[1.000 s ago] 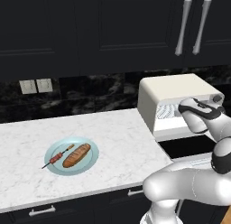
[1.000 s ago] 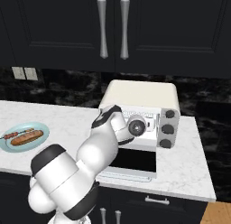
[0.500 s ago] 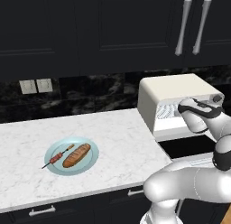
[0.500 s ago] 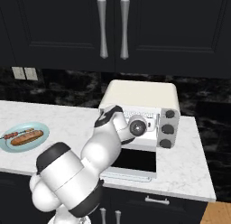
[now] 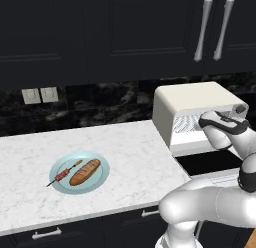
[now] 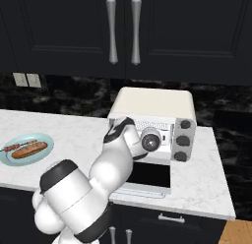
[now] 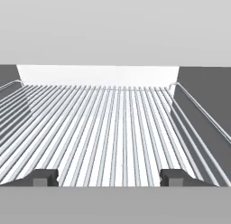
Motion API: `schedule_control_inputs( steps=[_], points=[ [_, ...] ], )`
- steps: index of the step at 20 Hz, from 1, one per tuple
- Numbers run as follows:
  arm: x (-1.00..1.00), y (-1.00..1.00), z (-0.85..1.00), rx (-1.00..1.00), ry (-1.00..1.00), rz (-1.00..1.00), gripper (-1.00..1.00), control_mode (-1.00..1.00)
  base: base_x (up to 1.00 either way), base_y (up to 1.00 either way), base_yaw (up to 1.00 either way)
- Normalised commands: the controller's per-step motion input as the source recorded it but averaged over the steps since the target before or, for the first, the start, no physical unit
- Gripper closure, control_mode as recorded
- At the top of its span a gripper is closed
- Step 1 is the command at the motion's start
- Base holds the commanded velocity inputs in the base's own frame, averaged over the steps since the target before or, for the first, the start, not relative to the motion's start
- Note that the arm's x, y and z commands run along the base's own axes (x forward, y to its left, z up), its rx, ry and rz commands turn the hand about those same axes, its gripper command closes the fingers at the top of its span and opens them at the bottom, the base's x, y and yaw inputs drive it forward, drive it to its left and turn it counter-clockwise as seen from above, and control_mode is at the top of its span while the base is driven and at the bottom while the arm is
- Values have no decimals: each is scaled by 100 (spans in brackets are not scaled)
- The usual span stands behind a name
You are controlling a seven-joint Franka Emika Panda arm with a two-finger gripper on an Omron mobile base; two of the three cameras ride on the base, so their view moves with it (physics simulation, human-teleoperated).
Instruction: Pick up the kebab skewer and baguette bread, and place them inside the toaster oven. Close the toaster oven door and start by setting the timer.
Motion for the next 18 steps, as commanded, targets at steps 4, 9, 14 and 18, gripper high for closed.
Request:
schedule_control_inputs(
  steps=[4,9,14,18],
  points=[
    [-62,0,-59,0,0,0,-100,-100,0,0,0],
    [-61,0,-55,-1,3,0,-100,-100,0,0,0],
    [-53,0,-39,-2,12,0,-100,-100,0,0,0],
    [-61,0,-42,-2,22,0,-100,-100,0,0,0]
  ],
)
